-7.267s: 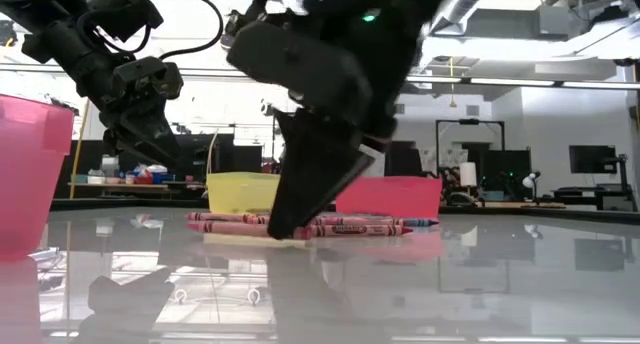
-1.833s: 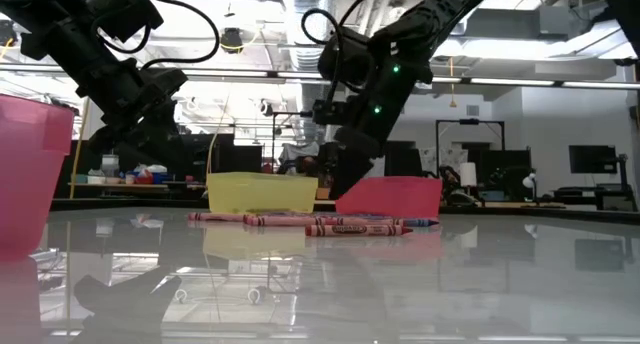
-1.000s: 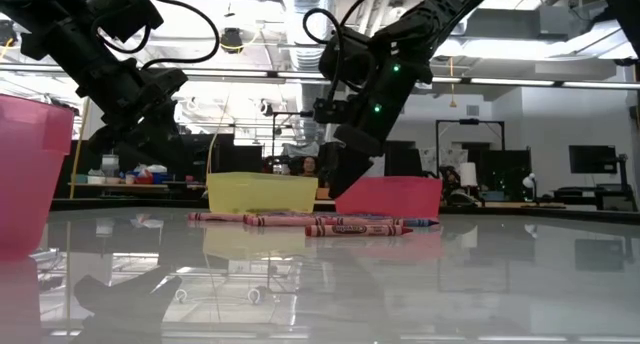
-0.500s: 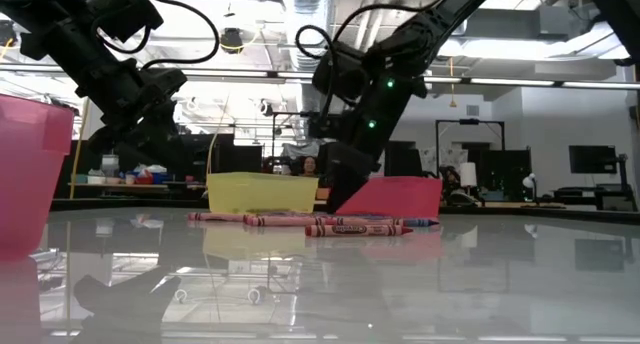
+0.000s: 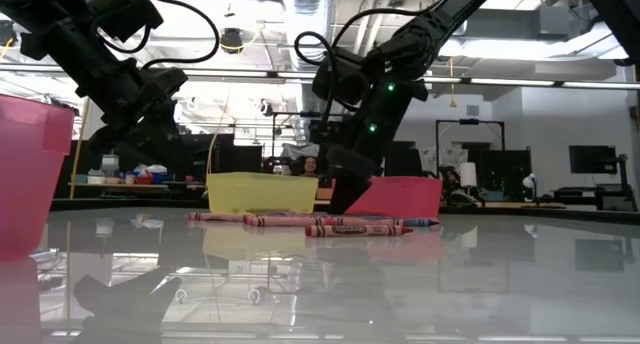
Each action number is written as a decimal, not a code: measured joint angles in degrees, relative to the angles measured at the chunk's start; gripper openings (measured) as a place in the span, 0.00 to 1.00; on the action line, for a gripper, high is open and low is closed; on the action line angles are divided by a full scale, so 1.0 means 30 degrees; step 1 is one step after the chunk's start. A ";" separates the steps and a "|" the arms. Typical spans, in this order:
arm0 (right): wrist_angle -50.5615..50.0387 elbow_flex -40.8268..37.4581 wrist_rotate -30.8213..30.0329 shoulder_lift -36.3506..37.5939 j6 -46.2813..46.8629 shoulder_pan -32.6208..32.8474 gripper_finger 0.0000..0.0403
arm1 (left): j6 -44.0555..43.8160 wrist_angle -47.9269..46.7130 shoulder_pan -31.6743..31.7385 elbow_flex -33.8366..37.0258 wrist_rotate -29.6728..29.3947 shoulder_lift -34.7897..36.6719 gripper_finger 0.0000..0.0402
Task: Sort crayons
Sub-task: Put the blue crayon into the blue bin
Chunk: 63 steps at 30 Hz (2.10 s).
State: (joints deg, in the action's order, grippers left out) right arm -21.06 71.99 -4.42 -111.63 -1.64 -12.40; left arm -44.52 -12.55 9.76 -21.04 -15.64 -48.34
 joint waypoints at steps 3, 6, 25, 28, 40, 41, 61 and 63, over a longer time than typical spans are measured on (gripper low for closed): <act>-0.0048 0.0000 -0.0085 -0.0006 0.0241 0.0000 0.16 | -0.0115 -0.0003 0.0000 0.0000 0.0000 0.0000 0.33; -0.0083 -0.0003 -0.0130 -0.0007 0.0416 0.0007 0.12 | -0.0122 -0.0003 0.0000 0.0000 0.0007 0.0000 0.33; -0.0800 -0.0155 0.0053 0.1015 0.2767 -0.0095 0.02 | -0.0399 -0.0010 0.0000 0.0000 0.0109 0.0000 0.33; -0.0805 -0.0155 0.0009 0.1909 0.2767 -0.0326 0.02 | -0.0399 -0.0010 0.0000 0.0000 0.0109 0.0000 0.33; -0.2376 -0.0095 -0.0015 0.5804 0.3789 -0.0371 0.02 | -0.0224 -0.0018 0.0000 0.0000 0.0044 0.0000 0.33; -0.2653 -0.0095 -0.0052 0.6114 0.4070 -0.0250 0.02 | -0.0118 -0.0017 0.0000 0.0000 0.0037 0.0000 0.33; -1.2364 -0.0073 -0.0092 0.9763 2.2619 0.8469 0.01 | 0.0162 -0.0003 0.0000 0.0000 0.0764 0.0000 0.33; -1.2796 -0.0073 -0.0239 0.9763 2.4953 0.9547 0.01 | 0.0166 -0.0003 0.0000 0.0000 0.1052 0.0000 0.33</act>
State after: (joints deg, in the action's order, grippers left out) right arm -59.45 71.77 -5.14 -82.35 73.22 16.24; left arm -44.02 -12.56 9.76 -21.04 -12.48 -48.34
